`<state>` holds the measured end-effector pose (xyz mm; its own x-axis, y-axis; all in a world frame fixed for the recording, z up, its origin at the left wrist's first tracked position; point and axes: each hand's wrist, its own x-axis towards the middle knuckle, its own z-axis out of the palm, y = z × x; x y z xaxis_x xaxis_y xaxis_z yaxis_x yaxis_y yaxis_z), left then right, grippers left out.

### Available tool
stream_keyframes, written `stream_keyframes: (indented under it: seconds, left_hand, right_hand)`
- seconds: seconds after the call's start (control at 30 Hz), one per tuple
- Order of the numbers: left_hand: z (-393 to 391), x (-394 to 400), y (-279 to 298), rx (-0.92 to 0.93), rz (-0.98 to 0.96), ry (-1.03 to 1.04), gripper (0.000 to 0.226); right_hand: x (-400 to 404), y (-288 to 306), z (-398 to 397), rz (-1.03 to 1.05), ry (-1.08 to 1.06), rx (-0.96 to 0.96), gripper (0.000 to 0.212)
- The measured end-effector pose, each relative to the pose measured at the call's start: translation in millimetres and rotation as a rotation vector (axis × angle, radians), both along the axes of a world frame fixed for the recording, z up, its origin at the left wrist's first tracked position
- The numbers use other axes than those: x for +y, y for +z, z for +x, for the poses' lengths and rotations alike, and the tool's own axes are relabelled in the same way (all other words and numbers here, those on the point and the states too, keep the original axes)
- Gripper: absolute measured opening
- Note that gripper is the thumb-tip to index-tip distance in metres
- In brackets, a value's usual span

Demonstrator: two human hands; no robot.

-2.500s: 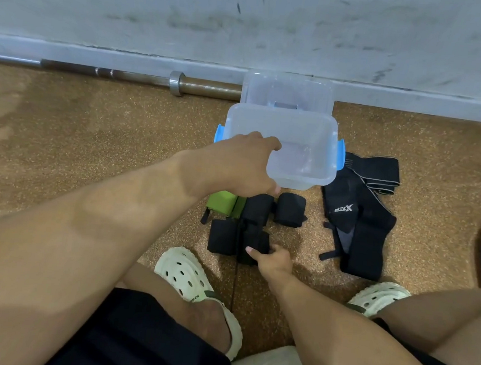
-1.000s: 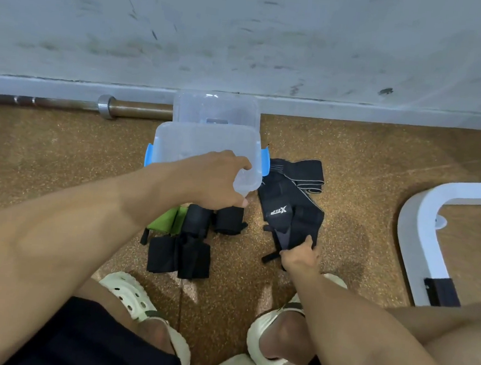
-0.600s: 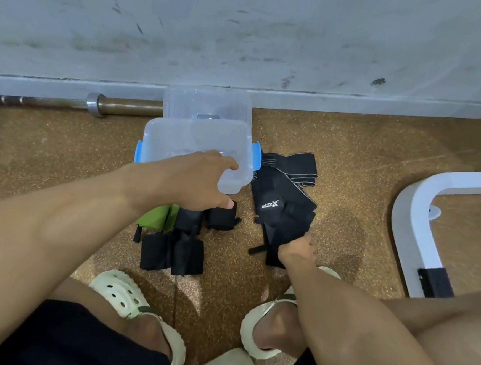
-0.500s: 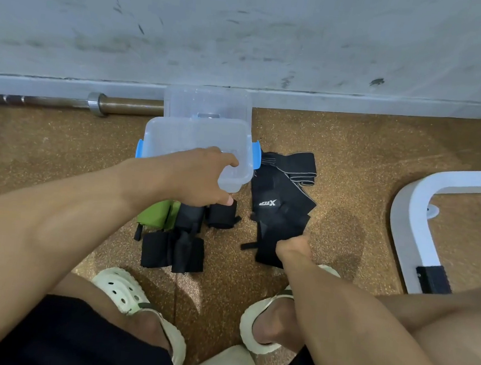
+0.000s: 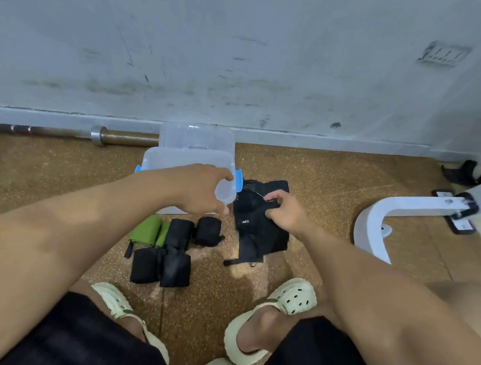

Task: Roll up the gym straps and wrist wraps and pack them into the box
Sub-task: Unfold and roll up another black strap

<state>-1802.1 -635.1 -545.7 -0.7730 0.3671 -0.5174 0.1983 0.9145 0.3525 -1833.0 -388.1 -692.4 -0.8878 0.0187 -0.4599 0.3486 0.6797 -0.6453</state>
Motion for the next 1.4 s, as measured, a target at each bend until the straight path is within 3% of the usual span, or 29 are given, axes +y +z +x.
stream_keyframes:
  seconds: [0.17, 0.33, 0.5, 0.6, 0.67, 0.77, 0.87, 1.0, 1.1, 1.2, 1.33, 1.4]
  left_hand:
    - [21.2, 6.1, 39.1, 0.015, 0.208, 0.097, 0.070]
    - [37.1, 4.7, 73.3, 0.120, 0.416, 0.191, 0.058]
    - [34.6, -8.5, 77.2, 0.215, 0.547, 0.302, 0.083]
    - [28.2, -14.2, 79.1, 0.122, 0.641, 0.298, 0.104]
    - [23.2, -15.0, 82.6, 0.094, 0.623, 0.218, 0.100]
    - [16.8, -14.6, 85.4, 0.068, 0.676, 0.164, 0.057]
    - [7.3, -18.1, 78.8, 0.039, 0.855, 0.220, 0.044]
    - [-3.0, -23.5, 68.0, 0.004, 1.033, 0.391, 0.006]
    - [-15.9, -25.8, 61.1, 0.012, 1.044, 0.483, 0.013]
    - [-27.9, -20.9, 53.5, 0.011, 0.997, 0.551, 0.015]
    - [-37.1, -7.1, 40.0, -0.093, 1.035, 0.704, 0.016]
    - [-40.1, -1.5, 35.4, -0.170, 1.065, 0.805, 0.018]
  right_hand:
    - [3.3, 106.7, -21.0, -0.071, 0.279, 0.033, 0.038]
    - [-0.6, 198.1, -8.7, -0.168, 0.343, 0.197, 0.038]
    - [-10.4, 256.0, 10.6, -0.356, 0.473, 0.212, 0.045]
    - [-19.3, 276.0, 18.2, -0.415, 0.576, 0.168, 0.050]
    - [-25.3, 284.3, 20.7, -0.428, 0.608, 0.172, 0.049]
    - [-29.6, 293.2, 14.1, -0.436, 0.600, 0.163, 0.050]
    - [-26.5, 296.7, -0.6, -0.390, 0.630, 0.097, 0.051]
    - [-12.9, 272.5, -18.3, -0.244, 0.614, -0.045, 0.045]
    - [4.9, 227.6, -29.1, -0.130, 0.623, -0.113, 0.034]
    - [14.2, 185.7, -34.8, -0.184, 0.478, -0.056, 0.022]
    - [3.7, 167.1, -42.7, -0.097, 0.296, 0.120, 0.054]
    - [-1.9, 162.4, -46.3, -0.127, 0.340, 0.073, 0.050]
